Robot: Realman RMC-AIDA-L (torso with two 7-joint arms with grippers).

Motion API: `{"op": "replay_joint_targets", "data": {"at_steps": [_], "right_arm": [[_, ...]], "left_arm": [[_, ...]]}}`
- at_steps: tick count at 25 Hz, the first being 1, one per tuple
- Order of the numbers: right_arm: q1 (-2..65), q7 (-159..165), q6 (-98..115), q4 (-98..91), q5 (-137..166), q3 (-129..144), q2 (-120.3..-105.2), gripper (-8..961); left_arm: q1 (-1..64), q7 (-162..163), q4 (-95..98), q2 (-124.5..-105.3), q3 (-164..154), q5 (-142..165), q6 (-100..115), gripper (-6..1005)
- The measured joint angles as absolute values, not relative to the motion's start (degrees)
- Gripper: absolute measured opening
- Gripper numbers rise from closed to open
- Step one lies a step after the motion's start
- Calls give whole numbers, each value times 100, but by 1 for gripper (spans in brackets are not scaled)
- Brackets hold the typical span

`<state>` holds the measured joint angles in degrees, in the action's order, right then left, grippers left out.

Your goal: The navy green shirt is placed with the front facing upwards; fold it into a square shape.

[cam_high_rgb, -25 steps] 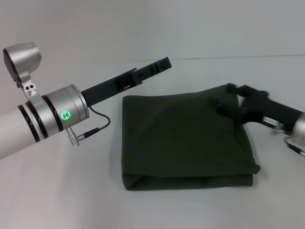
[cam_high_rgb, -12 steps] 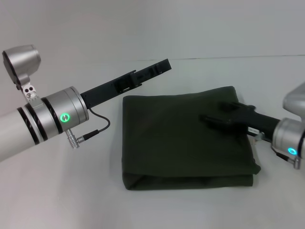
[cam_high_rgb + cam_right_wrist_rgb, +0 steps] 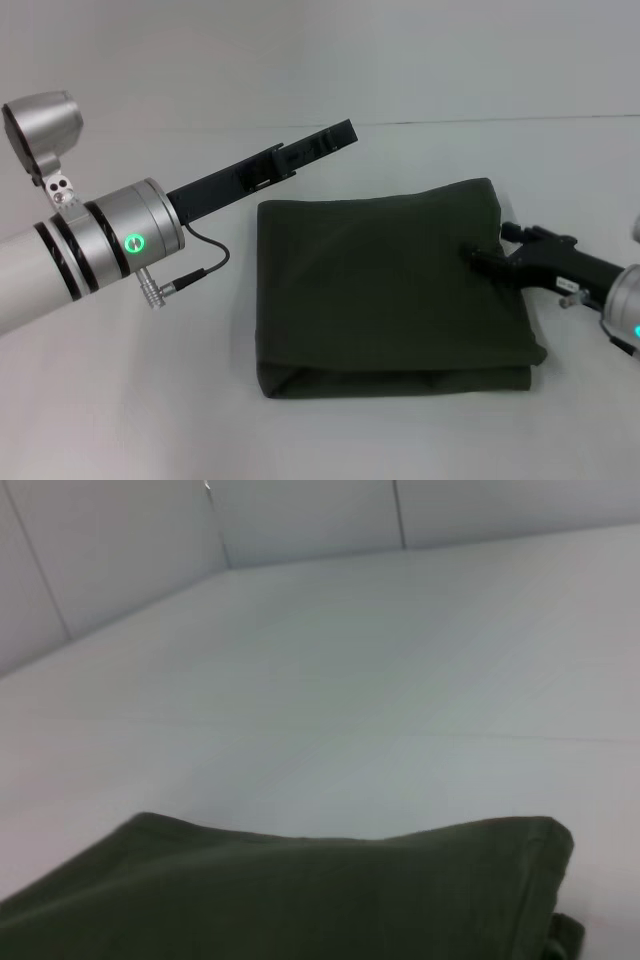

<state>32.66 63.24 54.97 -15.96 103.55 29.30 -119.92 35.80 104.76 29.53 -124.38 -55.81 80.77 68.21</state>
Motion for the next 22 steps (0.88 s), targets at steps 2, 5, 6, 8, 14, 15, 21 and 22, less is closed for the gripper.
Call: {"op": "replay_joint_targets", "data": {"at_steps": [2, 5, 6, 8, 14, 15, 21, 22], "right_arm": [[3102, 6320, 6020, -1765, 10290, 2859, -11991, 817], [2752, 6307, 6962, -2108, 10084, 2762, -11977, 817], [2631, 6307, 7282, -2220, 10037, 2755, -11969, 817], [2436, 6306, 7733, -2472, 10031, 2803, -11961, 817], [2207, 6266, 8158, -2678, 10338, 3101, -11973, 816], [2214, 6249, 8104, -2644, 10426, 3133, -11985, 816], [2372, 6081, 7507, -2248, 10619, 3596, -12007, 816], [2383, 6075, 7396, -2210, 10621, 3698, -12010, 816]], "left_arm": [[3583, 10473, 2957, -12437, -5581, 8077, 6816, 965], [3571, 10467, 2967, -12437, -5581, 8077, 6823, 965], [3563, 10457, 2966, -12436, -5581, 8077, 6822, 965], [3555, 10430, 2960, -12436, -5577, 8077, 6821, 965], [3550, 10417, 2954, -12437, -5572, 8077, 6801, 965], [3551, 10416, 2953, -12436, -5572, 8077, 6796, 965], [3564, 10407, 2953, -12436, -5572, 8077, 6786, 966], [3561, 10406, 2953, -12436, -5572, 8077, 6796, 966]]}}
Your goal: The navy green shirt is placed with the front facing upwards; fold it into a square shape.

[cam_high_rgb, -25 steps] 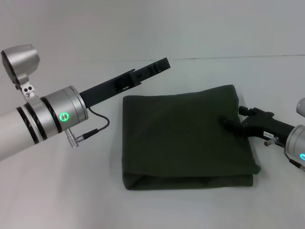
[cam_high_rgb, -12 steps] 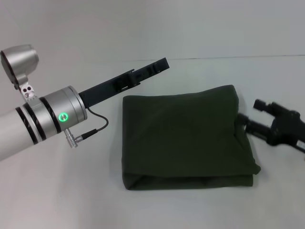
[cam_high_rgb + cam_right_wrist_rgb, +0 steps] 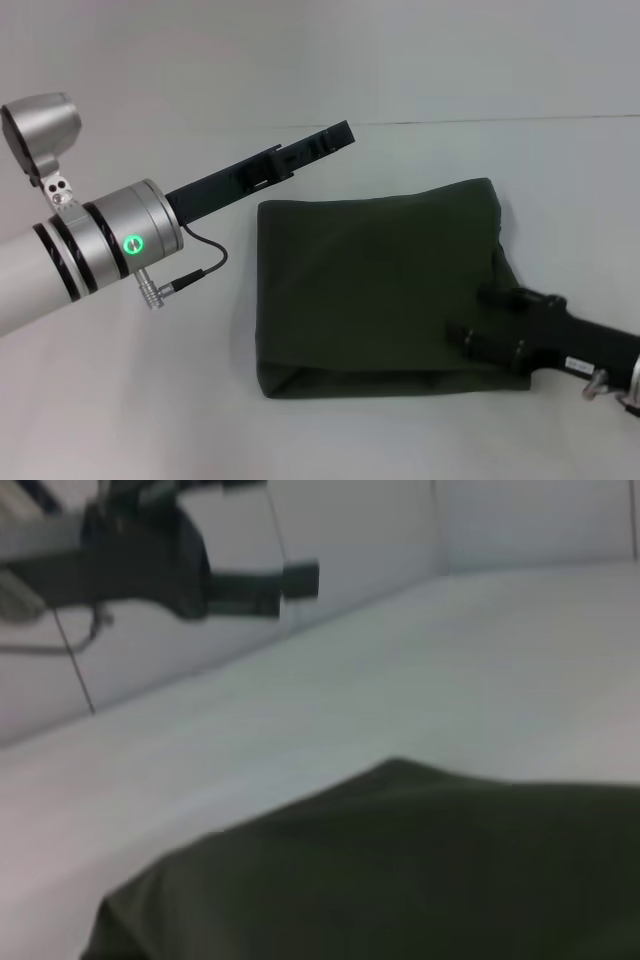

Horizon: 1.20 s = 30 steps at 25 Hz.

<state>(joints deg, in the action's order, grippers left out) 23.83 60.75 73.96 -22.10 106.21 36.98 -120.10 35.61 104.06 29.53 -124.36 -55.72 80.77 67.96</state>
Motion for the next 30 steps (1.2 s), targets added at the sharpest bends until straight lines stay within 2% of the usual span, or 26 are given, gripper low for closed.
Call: {"op": "replay_joint_targets", "data": {"at_steps": [16, 22, 30], "right_arm": [[2197, 5656, 6961, -1948, 10563, 3774, -11994, 816], [2055, 5349, 8568, -2165, 10405, 3194, -11961, 820], [1814, 5417, 9618, -2760, 10406, 2420, -11941, 823]], "left_arm": [[3542, 10406, 2958, -12433, -5569, 8077, 6821, 965], [3376, 10434, 3061, -12388, -5409, 8152, 6826, 965], [3126, 11583, 3571, -12188, -4837, 9819, 6830, 965]]}}
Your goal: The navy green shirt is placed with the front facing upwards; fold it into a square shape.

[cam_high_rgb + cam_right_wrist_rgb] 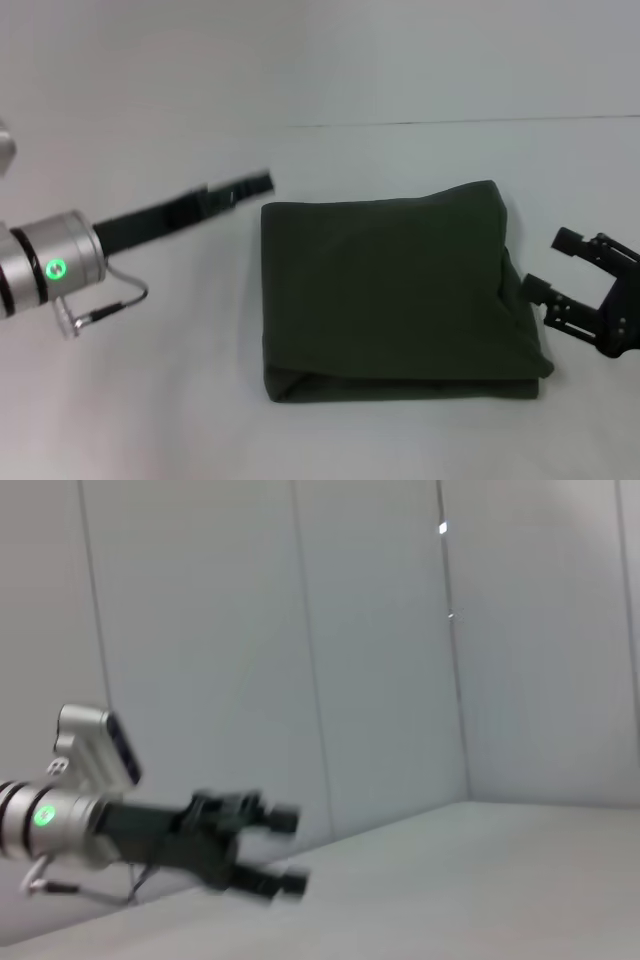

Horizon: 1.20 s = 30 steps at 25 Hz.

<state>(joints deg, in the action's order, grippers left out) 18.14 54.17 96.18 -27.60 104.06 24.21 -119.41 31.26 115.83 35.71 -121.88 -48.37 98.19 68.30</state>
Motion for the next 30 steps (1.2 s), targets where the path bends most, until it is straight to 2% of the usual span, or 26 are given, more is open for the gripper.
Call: {"op": "replay_joint_targets", "data": {"at_steps": [7, 15, 30], "right_arm": [[1859, 5422, 9371, -2739, 10415, 2413, -11941, 823], [1959, 5430, 9276, -2728, 10415, 2414, -11952, 821], [2031, 5566, 9202, -2760, 10415, 2396, -11943, 820]], "left_arm": [[3451, 13392, 3785, -12155, -4943, 11732, 6931, 966], [3769, 13892, 3669, -12136, -4973, 12350, 6964, 965], [4161, 13931, 3303, -12228, -5025, 12598, 6624, 936]]}}
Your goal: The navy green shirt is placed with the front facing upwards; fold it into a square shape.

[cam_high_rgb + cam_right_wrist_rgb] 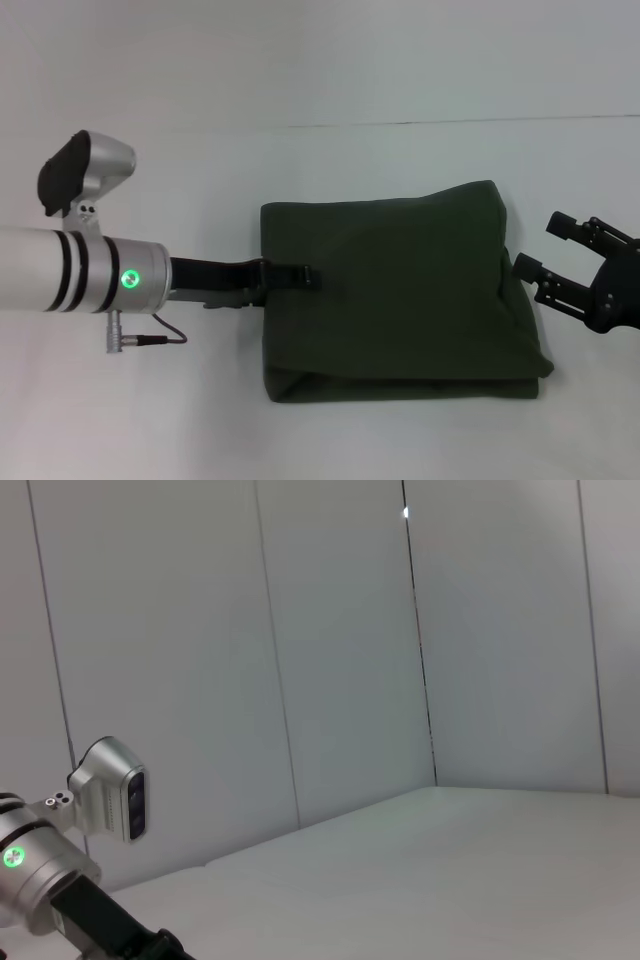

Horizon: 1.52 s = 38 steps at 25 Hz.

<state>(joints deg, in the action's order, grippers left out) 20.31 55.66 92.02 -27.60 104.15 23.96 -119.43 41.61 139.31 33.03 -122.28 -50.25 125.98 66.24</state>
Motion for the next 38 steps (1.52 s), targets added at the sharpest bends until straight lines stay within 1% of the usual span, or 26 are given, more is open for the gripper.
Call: {"op": "replay_joint_targets", "data": {"at_steps": [5, 9, 12, 24, 28, 33, 38], "right_arm": [[2038, 5572, 9200, -2763, 10410, 2384, -11944, 820], [2052, 5572, 9188, -2749, 10410, 2384, -11945, 820], [2052, 5577, 9180, -2743, 10409, 2383, -11950, 820], [2048, 5643, 9182, -2763, 10380, 2381, -11953, 821], [2048, 5643, 9199, -2772, 10379, 2381, -11953, 821], [2047, 5673, 9201, -2776, 10377, 2381, -11956, 821], [2063, 5700, 9180, -2765, 10370, 2381, -11964, 821]], "left_arm": [[4327, 14008, 2997, -12214, -5029, 12604, 6518, 915], [4308, 14052, 3077, -12220, -5028, 12604, 6509, 898], [4298, 14049, 3107, -12219, -5027, 12604, 6539, 690], [4293, 13924, 3128, -12230, -5087, 12604, 6627, 442], [4278, 13864, 3136, -12233, -5089, 12594, 6644, 203], [4165, 13735, 3242, -12236, -5064, 12598, 6729, 27], [3880, 13635, 3641, -12244, -5042, 12565, 6894, 28]]}}
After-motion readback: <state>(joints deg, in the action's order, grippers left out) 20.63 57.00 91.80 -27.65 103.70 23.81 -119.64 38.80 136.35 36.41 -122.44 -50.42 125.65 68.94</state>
